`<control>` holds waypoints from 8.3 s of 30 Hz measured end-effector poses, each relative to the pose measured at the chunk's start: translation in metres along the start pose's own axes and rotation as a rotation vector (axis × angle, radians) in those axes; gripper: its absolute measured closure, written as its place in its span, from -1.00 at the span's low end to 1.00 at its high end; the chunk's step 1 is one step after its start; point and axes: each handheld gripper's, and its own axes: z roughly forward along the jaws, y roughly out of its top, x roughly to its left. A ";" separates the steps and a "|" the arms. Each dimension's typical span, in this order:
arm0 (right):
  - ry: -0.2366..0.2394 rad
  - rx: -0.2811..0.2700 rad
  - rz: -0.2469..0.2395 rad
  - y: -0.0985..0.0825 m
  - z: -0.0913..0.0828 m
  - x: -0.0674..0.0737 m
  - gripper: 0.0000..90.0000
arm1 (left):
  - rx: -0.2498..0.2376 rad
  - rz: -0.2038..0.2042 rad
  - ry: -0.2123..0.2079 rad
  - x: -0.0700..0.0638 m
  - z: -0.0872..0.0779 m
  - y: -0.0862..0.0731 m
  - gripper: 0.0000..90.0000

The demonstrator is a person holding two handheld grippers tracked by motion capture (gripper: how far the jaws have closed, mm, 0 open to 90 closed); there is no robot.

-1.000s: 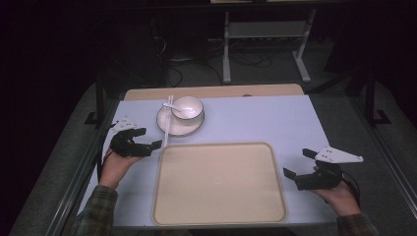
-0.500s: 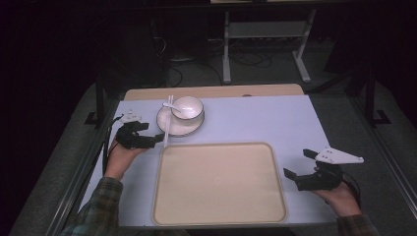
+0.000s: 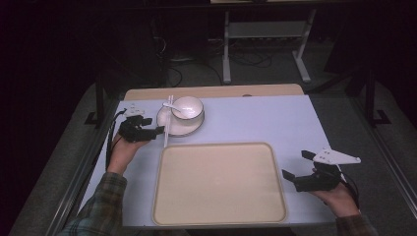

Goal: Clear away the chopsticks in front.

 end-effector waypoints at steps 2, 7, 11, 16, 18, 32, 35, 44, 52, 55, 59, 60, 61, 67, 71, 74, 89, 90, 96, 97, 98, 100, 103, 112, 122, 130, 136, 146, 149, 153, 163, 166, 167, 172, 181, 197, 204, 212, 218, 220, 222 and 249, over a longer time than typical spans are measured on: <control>-0.001 0.003 -0.002 0.000 0.002 0.001 -1.00 | 0.010 0.005 0.005 0.002 0.003 0.002 -0.14; -0.009 0.000 -0.010 0.001 0.001 0.004 -1.00 | 0.004 -0.010 0.003 0.009 0.010 0.004 0.15; -0.030 0.003 0.001 0.001 0.001 0.003 -1.00 | -0.003 -0.018 0.010 0.015 0.016 0.005 0.36; -0.060 0.000 0.014 0.000 0.000 -0.001 -1.00 | 0.013 -0.020 0.005 0.021 0.025 0.010 0.72; -0.064 0.002 0.014 -0.001 -0.001 -0.001 -1.00 | 0.021 -0.018 0.008 0.024 0.029 0.013 0.78; -0.119 0.020 0.038 -0.004 -0.004 -0.005 -1.00 | 0.083 -0.020 0.051 0.036 0.070 0.019 0.99; -0.128 0.018 0.044 -0.004 -0.006 -0.006 -1.00 | 0.077 -0.027 0.047 0.039 0.076 0.018 0.99; -0.140 0.015 0.058 -0.006 -0.009 -0.007 -1.00 | 0.084 -0.040 0.040 0.044 0.082 0.015 0.99; -0.137 0.012 0.061 -0.005 -0.009 -0.007 -1.00 | 0.084 -0.039 0.027 0.042 0.085 0.015 0.98; -0.136 0.014 0.062 -0.005 -0.009 -0.007 -1.00 | 0.080 -0.046 0.016 0.042 0.086 0.014 0.98; -0.135 0.014 0.060 -0.005 -0.008 -0.007 -1.00 | 0.077 -0.043 0.005 0.041 0.087 0.015 0.98; -0.135 0.014 0.060 -0.005 -0.008 -0.007 -1.00 | 0.077 -0.043 0.004 0.040 0.087 0.015 0.98; -0.135 0.014 0.060 -0.005 -0.008 -0.007 -1.00 | 0.075 -0.042 0.001 0.040 0.087 0.015 0.98; -0.134 0.014 0.060 -0.005 -0.008 -0.007 -1.00 | 0.071 -0.032 -0.016 0.037 0.089 0.015 0.98; -0.134 0.014 0.060 -0.005 -0.008 -0.007 -1.00 | 0.068 -0.030 -0.020 0.036 0.089 0.016 0.97; -0.132 0.014 0.059 -0.005 -0.008 -0.007 -1.00 | 0.073 -0.035 -0.015 0.037 0.088 0.016 0.96; -0.128 -0.001 0.046 -0.001 -0.009 -0.006 -1.00 | 0.065 -0.106 -0.059 0.024 0.047 0.007 0.99; -0.128 -0.001 0.046 -0.001 -0.009 -0.006 -1.00 | 0.066 -0.103 -0.063 0.021 0.044 0.007 0.99; -0.120 -0.001 0.033 0.000 -0.009 -0.004 -1.00 | 0.071 -0.093 -0.094 -0.002 0.033 0.003 0.99; -0.120 -0.001 0.031 0.000 -0.009 -0.004 -1.00 | 0.075 -0.092 -0.103 -0.006 0.032 0.003 1.00; -0.118 0.000 0.030 0.000 -0.009 -0.004 -1.00 | 0.077 -0.090 -0.106 -0.009 0.032 0.002 1.00; -0.116 0.003 0.029 0.000 -0.009 -0.004 -1.00 | 0.078 -0.086 -0.116 -0.015 0.029 0.001 1.00; -0.112 0.005 0.023 0.000 -0.008 -0.004 -1.00 | 0.085 -0.078 -0.128 -0.024 0.026 0.000 1.00; -0.106 0.009 0.020 0.000 -0.008 -0.003 -1.00 | 0.123 -0.049 -0.160 -0.047 0.033 -0.003 1.00; -0.106 0.011 0.021 -0.001 -0.009 -0.004 -1.00 | 0.163 -0.037 -0.145 -0.047 0.041 -0.006 1.00; -0.105 0.012 0.017 -0.001 -0.009 -0.003 -1.00 | 0.187 -0.054 -0.114 -0.034 0.037 -0.011 1.00; -0.105 0.014 0.016 -0.001 -0.009 -0.003 -1.00 | 0.199 -0.056 -0.085 -0.025 0.032 -0.014 0.99; -0.106 0.017 0.014 -0.001 -0.009 -0.004 -1.00 | 0.195 -0.097 -0.053 -0.004 0.022 -0.020 0.99; -0.105 0.017 0.013 -0.001 -0.009 -0.003 -1.00 | 0.186 -0.110 -0.046 -0.001 0.019 -0.021 0.99; -0.104 0.019 0.010 -0.001 -0.009 -0.004 -1.00 | 0.187 -0.112 -0.031 0.004 0.016 -0.022 0.99; -0.103 0.019 0.011 -0.001 -0.008 -0.003 -1.00 | 0.174 -0.113 -0.031 0.008 0.011 -0.021 0.99; -0.101 0.019 0.012 -0.001 -0.008 -0.003 -1.00 | 0.162 -0.109 -0.034 0.007 0.009 -0.016 0.99; -0.100 0.019 0.011 -0.001 -0.008 -0.003 -1.00 | 0.159 -0.101 -0.031 0.006 0.009 -0.014 0.98; -0.095 0.019 0.011 -0.001 -0.007 -0.002 -1.00 | 0.168 -0.080 -0.026 0.006 0.012 -0.006 0.96; -0.095 0.017 0.019 -0.002 -0.007 -0.004 -1.00 | 0.169 -0.064 0.008 0.019 0.024 0.008 0.87; -0.097 0.017 0.027 -0.004 -0.010 -0.007 -1.00 | 0.161 -0.103 0.030 0.043 0.052 0.028 0.81; -0.097 0.018 0.028 -0.005 -0.011 -0.008 -1.00 | 0.163 -0.114 0.033 0.047 0.058 0.025 0.80; -0.097 0.017 0.027 -0.005 -0.011 -0.008 -1.00 | 0.172 -0.128 0.032 0.048 0.064 0.022 0.80; -0.096 0.015 0.030 -0.005 -0.012 -0.008 -1.00 | 0.180 -0.123 0.029 0.046 0.069 0.021 0.78; -0.098 0.016 0.030 -0.005 -0.012 -0.008 -1.00 | 0.177 -0.125 0.026 0.045 0.070 0.021 0.76; -0.097 0.014 0.030 -0.005 -0.012 -0.008 -1.00 | 0.178 -0.123 0.025 0.044 0.072 0.021 0.74; -0.099 0.009 0.034 -0.005 -0.014 -0.009 -1.00 | 0.217 -0.124 0.075 0.039 0.089 0.017 0.73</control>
